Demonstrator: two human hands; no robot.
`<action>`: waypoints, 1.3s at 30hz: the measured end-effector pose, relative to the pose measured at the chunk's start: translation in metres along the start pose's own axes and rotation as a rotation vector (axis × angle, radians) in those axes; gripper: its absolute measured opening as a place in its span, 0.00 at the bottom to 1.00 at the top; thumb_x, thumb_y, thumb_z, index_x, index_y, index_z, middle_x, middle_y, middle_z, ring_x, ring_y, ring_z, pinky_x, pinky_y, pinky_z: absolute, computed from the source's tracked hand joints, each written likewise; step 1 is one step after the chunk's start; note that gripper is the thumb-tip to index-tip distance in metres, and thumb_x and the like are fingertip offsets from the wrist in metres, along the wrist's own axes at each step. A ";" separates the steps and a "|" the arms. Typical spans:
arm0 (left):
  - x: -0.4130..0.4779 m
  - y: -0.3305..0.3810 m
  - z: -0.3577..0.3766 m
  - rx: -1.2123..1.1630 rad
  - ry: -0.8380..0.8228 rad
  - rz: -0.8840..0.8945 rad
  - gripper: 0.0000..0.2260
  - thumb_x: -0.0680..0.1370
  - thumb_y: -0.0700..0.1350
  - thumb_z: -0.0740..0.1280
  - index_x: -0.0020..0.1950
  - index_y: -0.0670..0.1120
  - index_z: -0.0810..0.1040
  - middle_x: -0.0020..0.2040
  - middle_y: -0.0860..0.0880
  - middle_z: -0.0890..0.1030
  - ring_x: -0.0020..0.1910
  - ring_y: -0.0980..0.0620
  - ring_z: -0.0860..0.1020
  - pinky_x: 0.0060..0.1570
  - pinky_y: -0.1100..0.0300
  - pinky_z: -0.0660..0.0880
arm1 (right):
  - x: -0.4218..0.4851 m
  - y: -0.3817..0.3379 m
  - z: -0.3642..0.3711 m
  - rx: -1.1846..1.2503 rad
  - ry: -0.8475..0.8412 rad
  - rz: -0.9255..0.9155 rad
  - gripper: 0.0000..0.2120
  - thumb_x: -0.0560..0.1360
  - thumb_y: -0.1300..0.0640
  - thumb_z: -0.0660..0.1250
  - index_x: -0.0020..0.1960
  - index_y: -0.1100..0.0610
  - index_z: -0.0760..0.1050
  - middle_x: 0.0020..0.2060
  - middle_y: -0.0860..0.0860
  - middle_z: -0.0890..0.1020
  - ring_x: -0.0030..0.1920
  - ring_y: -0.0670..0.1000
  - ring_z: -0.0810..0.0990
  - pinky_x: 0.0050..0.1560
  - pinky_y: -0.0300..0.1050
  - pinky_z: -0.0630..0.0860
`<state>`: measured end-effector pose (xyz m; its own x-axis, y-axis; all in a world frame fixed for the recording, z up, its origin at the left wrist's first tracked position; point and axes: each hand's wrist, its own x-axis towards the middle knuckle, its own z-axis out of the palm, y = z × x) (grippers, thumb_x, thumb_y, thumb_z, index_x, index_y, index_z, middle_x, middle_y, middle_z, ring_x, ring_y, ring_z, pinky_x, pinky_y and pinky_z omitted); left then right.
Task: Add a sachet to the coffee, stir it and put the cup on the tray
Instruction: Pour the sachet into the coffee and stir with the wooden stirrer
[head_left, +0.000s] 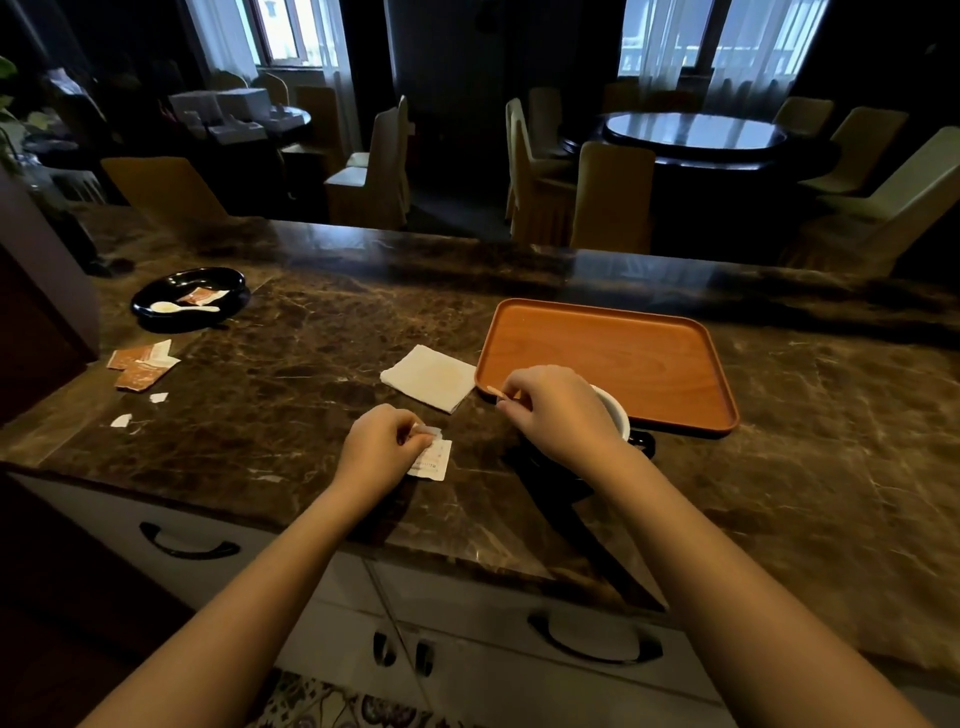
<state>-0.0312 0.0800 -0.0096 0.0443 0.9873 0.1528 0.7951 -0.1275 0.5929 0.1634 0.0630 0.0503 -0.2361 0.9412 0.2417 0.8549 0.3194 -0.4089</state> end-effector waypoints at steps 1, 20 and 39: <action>0.002 -0.001 0.000 0.005 -0.003 0.003 0.07 0.73 0.45 0.69 0.47 0.43 0.81 0.44 0.48 0.79 0.41 0.55 0.73 0.34 0.68 0.64 | -0.002 0.000 -0.002 0.020 0.026 0.003 0.08 0.75 0.54 0.64 0.49 0.58 0.79 0.43 0.53 0.83 0.44 0.52 0.79 0.49 0.51 0.77; -0.053 0.046 0.053 0.186 -0.191 0.331 0.24 0.80 0.52 0.54 0.74 0.47 0.55 0.76 0.48 0.56 0.75 0.53 0.51 0.71 0.61 0.47 | -0.069 0.045 -0.031 0.349 0.393 0.305 0.06 0.78 0.58 0.59 0.45 0.54 0.73 0.34 0.48 0.78 0.35 0.44 0.77 0.31 0.34 0.73; -0.055 0.041 0.055 0.347 -0.200 0.371 0.25 0.80 0.56 0.47 0.74 0.48 0.49 0.77 0.49 0.49 0.75 0.53 0.44 0.69 0.62 0.38 | -0.078 0.044 -0.043 0.410 0.326 0.363 0.07 0.77 0.58 0.60 0.42 0.53 0.74 0.34 0.50 0.80 0.35 0.47 0.79 0.32 0.37 0.75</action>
<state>0.0317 0.0256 -0.0372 0.4467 0.8854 0.1289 0.8559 -0.4648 0.2267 0.2398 -0.0014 0.0511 0.2429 0.9363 0.2536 0.5926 0.0637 -0.8030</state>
